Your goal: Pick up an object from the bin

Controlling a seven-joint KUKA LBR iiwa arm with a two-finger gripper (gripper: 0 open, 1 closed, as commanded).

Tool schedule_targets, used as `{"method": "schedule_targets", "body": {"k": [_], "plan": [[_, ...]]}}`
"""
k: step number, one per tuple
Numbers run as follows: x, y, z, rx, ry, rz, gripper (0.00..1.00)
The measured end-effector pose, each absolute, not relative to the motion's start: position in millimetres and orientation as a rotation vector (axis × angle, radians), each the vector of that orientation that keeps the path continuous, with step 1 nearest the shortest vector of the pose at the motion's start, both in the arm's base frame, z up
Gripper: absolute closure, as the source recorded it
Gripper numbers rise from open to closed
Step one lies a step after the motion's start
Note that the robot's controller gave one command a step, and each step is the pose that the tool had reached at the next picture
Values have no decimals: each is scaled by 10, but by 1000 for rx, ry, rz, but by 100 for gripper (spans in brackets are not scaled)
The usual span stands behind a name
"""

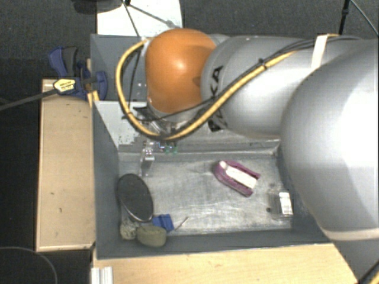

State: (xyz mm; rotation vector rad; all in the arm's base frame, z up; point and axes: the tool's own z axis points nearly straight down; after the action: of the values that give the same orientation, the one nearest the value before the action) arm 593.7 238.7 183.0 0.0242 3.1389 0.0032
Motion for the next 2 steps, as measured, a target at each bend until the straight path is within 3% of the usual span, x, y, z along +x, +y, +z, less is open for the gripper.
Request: {"method": "schedule_targets", "body": {"k": [1,2], "plan": [[5381,2291,691,-808,3037,1,0],[5395,2291,708,-797,3037,1,100]]}}
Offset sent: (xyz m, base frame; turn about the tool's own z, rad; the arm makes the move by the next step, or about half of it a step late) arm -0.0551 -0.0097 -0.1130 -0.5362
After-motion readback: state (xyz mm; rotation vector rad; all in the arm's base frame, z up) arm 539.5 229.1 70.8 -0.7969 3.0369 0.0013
